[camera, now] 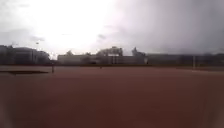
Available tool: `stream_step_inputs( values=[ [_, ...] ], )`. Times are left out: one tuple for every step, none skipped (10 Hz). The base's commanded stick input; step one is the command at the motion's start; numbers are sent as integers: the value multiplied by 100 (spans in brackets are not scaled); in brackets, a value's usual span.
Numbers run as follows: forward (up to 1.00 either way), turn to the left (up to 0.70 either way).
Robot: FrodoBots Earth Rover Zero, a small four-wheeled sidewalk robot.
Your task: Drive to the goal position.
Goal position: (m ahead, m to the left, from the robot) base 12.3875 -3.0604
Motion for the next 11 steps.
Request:
stream_step_inputs(
  values=[
    [50, 0],
    [50, 0],
    [50, 0],
    [50, 0],
    [50, 0],
    [50, 0],
    [50, 0],
    [50, 0],
    [50, -23],
    [50, -37],
    [50, -50]
  ],
)
